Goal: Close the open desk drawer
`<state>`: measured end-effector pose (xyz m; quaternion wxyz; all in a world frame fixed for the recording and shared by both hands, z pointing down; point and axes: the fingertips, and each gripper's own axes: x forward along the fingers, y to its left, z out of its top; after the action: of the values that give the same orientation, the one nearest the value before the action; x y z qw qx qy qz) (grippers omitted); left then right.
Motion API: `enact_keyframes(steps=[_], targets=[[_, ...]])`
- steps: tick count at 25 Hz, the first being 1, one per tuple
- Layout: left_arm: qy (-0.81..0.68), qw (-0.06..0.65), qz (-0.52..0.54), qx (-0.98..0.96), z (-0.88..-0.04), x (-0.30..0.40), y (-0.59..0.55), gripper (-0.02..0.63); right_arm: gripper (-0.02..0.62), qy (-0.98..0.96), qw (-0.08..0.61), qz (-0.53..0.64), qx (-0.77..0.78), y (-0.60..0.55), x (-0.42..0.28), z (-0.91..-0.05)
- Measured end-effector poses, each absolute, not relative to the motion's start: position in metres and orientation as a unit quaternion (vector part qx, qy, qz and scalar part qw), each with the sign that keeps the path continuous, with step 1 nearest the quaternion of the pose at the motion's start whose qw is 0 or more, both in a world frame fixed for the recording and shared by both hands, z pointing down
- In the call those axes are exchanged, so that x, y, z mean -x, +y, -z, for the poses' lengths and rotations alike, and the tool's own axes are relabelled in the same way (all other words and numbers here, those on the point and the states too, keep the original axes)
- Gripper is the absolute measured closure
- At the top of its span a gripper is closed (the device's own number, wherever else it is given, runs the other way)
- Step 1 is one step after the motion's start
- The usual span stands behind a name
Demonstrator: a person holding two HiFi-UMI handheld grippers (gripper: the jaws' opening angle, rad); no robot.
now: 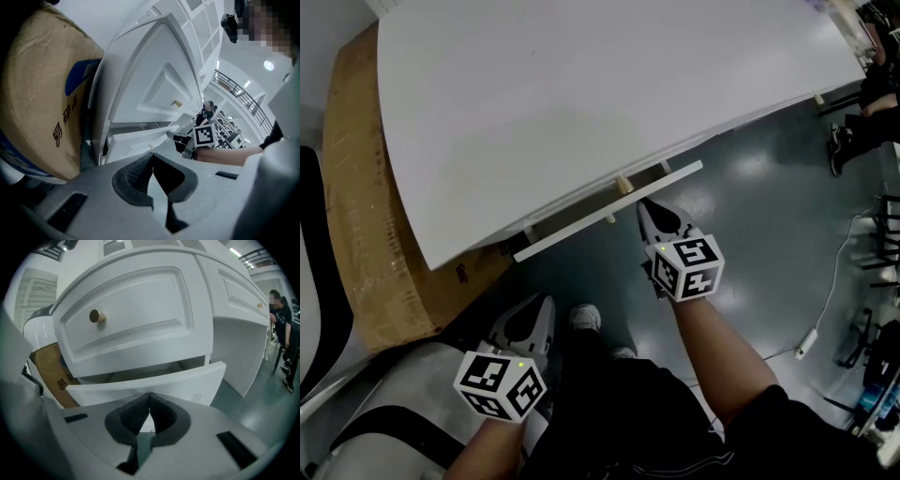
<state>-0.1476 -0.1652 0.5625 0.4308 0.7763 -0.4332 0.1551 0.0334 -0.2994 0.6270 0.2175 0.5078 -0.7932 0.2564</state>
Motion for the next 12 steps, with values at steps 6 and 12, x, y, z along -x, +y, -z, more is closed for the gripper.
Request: enact_keyframes(steps=[6, 12], targets=[[-0.430, 0.426, -0.159, -0.780, -0.565, 0.146, -0.164, 0.601, 0.589, -0.799, 0.205, -0.249, -0.508, -0.317, -0.027, -0.627], [-0.424, 0.429, -0.166, -0.780, -0.569, 0.143, -0.155, 0.601, 0.589, -0.803, 0.197, -0.245, -0.506, -0.330, -0.023, -0.626]])
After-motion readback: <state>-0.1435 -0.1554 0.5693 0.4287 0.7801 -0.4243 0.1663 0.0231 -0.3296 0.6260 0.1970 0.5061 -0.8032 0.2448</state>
